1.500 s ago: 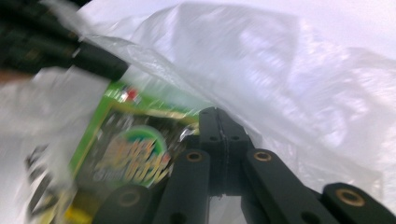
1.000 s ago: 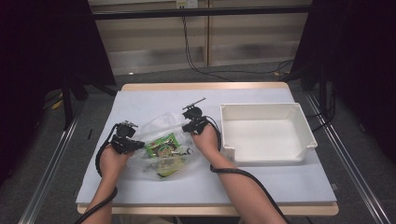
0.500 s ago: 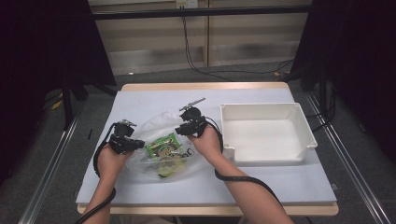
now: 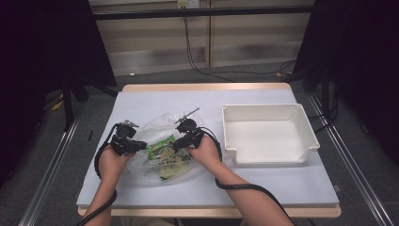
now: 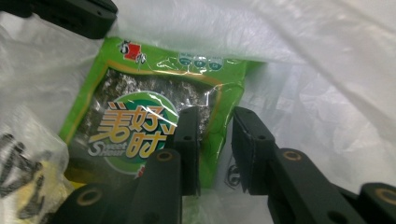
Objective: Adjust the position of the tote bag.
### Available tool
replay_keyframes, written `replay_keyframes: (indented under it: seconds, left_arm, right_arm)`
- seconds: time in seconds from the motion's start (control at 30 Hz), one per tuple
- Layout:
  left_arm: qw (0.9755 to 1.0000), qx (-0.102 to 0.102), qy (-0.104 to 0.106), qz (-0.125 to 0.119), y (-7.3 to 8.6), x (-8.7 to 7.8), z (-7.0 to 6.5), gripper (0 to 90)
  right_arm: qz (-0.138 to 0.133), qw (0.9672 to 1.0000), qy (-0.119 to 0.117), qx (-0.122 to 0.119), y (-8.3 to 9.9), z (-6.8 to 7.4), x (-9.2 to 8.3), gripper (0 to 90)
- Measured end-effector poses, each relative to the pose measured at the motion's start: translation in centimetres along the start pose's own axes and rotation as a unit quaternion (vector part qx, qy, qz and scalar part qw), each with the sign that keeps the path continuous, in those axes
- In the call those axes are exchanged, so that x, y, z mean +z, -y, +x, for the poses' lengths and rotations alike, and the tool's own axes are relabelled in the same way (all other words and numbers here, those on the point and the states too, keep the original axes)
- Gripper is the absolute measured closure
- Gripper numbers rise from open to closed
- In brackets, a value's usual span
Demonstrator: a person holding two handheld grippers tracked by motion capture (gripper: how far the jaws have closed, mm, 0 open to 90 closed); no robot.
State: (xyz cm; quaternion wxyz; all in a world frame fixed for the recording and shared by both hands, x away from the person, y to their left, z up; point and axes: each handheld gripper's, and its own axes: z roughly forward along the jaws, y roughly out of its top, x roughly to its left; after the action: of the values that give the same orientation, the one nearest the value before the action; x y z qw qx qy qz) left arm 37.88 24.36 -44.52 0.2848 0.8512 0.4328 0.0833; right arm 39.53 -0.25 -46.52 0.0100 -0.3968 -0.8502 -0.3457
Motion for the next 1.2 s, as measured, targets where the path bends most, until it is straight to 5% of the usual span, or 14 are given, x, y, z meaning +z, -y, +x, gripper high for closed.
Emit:
replay_keyframes:
  seconds: [0.07,0.23,0.67,0.9,1.07,1.2]
  left_arm:
    - [1.0,-0.002,-0.002,-0.001,0.0,0.1,0.0,86.1]
    - [1.0,-0.002,0.003,0.006,0.1,0.4,-0.1,85.5]
    - [0.9999,-0.007,0.006,-0.013,-0.4,-1.2,0.1,80.5]
    - [0.996,-0.035,0.067,-0.048,-0.7,-3.2,0.2,63.1]
    - [0.995,-0.012,0.086,-0.049,-1.3,-4.4,-0.4,55.1]
    - [0.9948,-0.001,0.094,-0.04,-1.7,-4.0,-1.2,48.9]
  right_arm:
    - [0.002,1.0,-0.008,0.004,0.0,-0.2,-0.1,86.3]
    - [-0.002,0.9999,0.0,-0.014,-0.2,0.1,-0.3,89.7]
    - [-0.098,0.993,0.004,-0.066,0.6,1.8,-3.9,90.0]
    - [-0.124,0.9896,0.006,-0.073,0.8,1.9,-5.3,90.0]
    - [-0.137,0.9884,0.005,-0.064,1.1,1.5,-5.6,90.0]
    - [-0.141,0.9878,-0.002,-0.065,1.4,1.3,-5.6,90.0]
